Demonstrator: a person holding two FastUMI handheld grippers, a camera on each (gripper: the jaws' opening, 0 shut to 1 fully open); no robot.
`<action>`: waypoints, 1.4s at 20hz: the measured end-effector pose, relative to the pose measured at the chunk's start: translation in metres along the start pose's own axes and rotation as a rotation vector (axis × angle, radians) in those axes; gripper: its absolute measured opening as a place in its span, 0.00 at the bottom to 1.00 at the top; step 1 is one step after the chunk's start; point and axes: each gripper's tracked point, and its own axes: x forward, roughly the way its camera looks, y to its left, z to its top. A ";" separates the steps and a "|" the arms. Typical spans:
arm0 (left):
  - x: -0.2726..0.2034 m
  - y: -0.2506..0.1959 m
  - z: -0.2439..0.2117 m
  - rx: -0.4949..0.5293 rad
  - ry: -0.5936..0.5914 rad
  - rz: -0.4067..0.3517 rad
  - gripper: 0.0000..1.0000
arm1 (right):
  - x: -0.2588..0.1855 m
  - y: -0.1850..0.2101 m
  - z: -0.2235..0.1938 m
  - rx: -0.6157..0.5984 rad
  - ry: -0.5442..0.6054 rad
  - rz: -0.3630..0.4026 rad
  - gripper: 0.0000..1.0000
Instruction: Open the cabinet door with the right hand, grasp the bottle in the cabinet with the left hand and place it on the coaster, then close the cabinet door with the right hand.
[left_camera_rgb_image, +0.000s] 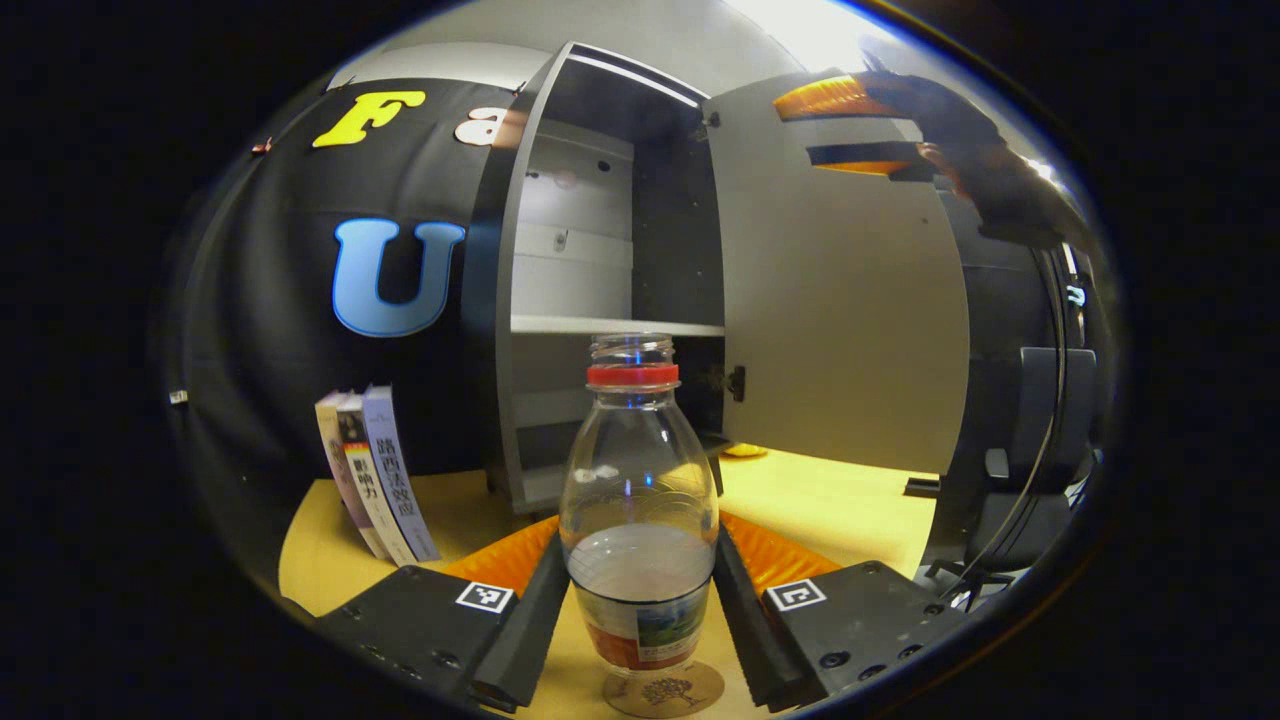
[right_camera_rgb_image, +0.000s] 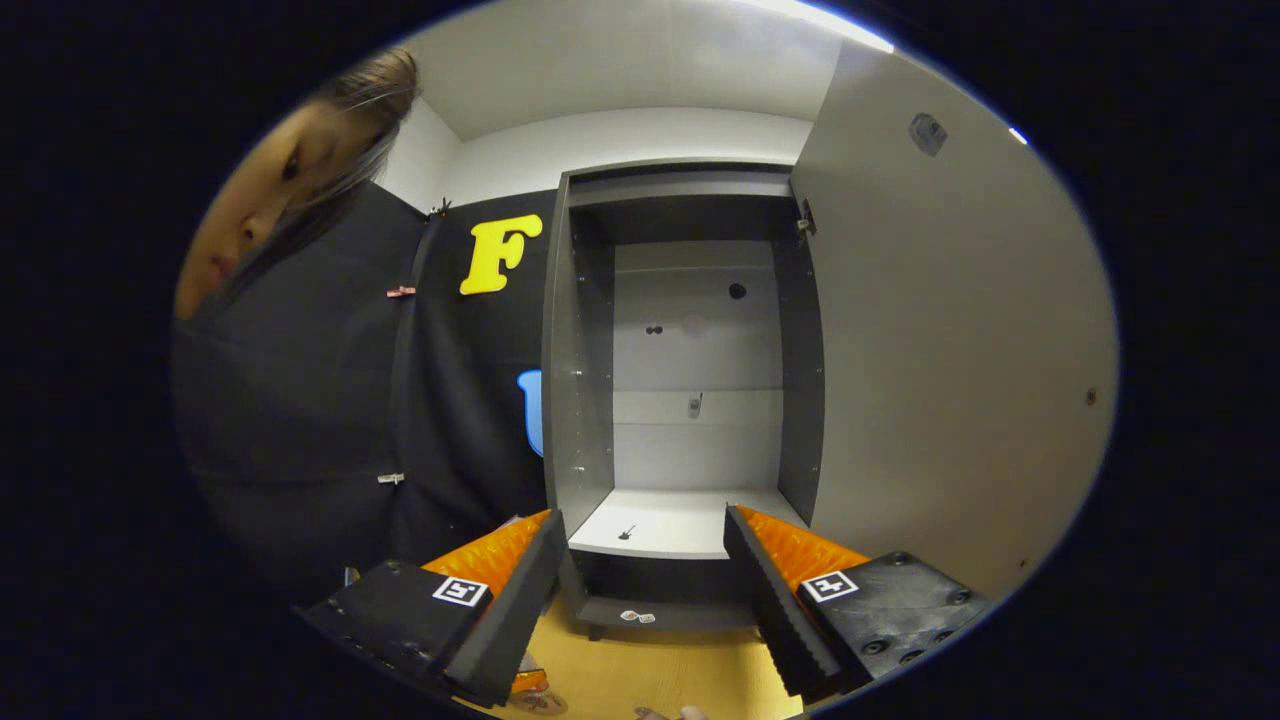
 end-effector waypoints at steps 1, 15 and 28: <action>0.001 -0.003 -0.011 -0.002 0.011 -0.007 0.77 | 0.003 0.002 -0.004 -0.007 0.026 0.002 0.98; -0.018 -0.011 -0.056 0.026 0.055 -0.030 0.80 | 0.014 0.023 -0.011 -0.044 0.083 0.073 0.98; -0.022 -0.007 -0.014 -0.040 0.007 -0.016 0.96 | 0.004 0.028 -0.010 -0.045 0.077 0.085 0.98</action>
